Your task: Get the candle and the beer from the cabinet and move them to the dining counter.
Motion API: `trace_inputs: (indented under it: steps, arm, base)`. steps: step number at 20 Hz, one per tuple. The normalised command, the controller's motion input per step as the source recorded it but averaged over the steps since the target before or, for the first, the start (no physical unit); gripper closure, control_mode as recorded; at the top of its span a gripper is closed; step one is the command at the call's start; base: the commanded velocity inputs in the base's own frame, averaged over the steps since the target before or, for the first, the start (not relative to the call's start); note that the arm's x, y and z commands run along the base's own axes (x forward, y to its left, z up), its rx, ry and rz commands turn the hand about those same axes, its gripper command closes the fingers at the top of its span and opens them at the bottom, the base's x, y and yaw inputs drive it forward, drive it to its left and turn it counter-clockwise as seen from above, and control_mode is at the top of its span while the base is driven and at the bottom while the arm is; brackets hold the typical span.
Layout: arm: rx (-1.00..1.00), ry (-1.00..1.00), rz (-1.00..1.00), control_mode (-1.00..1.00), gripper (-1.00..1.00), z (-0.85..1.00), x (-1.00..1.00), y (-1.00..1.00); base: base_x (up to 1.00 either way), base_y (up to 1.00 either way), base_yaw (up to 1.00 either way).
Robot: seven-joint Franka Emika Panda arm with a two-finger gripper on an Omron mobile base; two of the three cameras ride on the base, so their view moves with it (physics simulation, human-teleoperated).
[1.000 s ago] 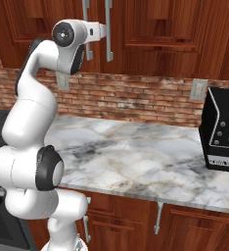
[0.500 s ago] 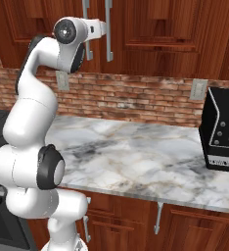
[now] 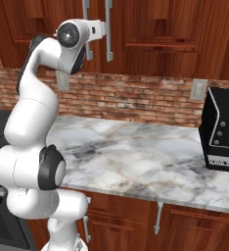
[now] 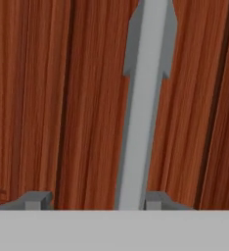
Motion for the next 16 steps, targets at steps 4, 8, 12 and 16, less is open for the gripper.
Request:
trace_inputs:
  steps: [4, 8, 12, 16]
  arm:
    - [0.03, 0.0, 0.0, -1.0, 1.0, 0.0, 0.01, 0.18]
    - [0.02, 0.0, 0.0, -1.0, 1.0, 0.04, -0.13, 0.22]
    - [0.02, 0.0, 0.0, -1.0, 1.0, 0.08, -0.25, 0.25]
    - [0.03, 0.0, 0.0, -1.0, 1.0, 0.12, -0.38, 0.23]
  base:
    - [0.0, 0.0, 0.0]
    - [0.0, 0.0, 0.0]
    - [0.0, 0.0, 0.0]
    - [0.0, 0.0, 0.0]
